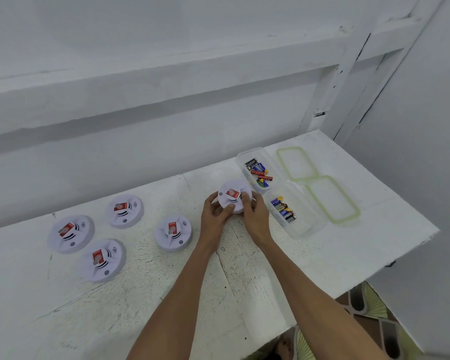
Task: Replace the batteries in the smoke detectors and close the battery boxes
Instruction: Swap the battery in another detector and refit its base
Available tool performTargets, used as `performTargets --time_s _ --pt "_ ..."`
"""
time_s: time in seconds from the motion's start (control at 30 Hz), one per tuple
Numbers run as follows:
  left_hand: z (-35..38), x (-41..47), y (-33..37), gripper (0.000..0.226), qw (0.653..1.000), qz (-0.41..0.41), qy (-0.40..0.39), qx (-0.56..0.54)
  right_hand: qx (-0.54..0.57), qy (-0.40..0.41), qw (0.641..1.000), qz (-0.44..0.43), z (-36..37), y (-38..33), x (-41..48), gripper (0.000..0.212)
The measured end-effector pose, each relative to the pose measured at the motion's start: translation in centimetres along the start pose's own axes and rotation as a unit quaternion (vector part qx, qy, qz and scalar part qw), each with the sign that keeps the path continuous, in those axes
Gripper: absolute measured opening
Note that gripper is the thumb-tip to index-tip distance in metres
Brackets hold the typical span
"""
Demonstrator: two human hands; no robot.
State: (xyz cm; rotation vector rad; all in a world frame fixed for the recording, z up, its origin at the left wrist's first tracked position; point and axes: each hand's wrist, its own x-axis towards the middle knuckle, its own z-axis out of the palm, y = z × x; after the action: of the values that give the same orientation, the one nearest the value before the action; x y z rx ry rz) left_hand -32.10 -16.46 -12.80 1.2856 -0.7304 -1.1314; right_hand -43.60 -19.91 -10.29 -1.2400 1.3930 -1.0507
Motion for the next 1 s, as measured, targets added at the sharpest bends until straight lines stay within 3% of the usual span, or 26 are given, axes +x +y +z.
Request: performTargets --time_s 0.3,0.5,0.6,0.83,1.0 --pt "-0.1 0.2 0.6 0.068 1.0 -0.008 -0.015 0.017 0.081 -0.086 0.993 0.012 -0.9 1.4 0.2 0.037" --pt "0.0 0.1 1.0 0.064 0.999 -0.021 -0.028 0.015 0.112 -0.051 0.992 0.014 -0.9 0.8 -0.3 0.036" --pt "-0.4 0.4 0.8 0.056 0.996 -0.057 -0.033 -0.056 0.114 -0.055 0.992 0.013 -0.9 0.8 -0.3 0.034" --pt "-0.1 0.4 0.6 0.03 0.993 -0.095 0.034 -0.063 0.094 -0.047 0.994 0.039 -0.8 1.8 0.5 0.035" --pt "0.1 0.1 0.5 0.044 0.996 -0.072 0.013 -0.052 0.133 -0.048 0.987 0.077 -0.8 2.0 0.5 0.043"
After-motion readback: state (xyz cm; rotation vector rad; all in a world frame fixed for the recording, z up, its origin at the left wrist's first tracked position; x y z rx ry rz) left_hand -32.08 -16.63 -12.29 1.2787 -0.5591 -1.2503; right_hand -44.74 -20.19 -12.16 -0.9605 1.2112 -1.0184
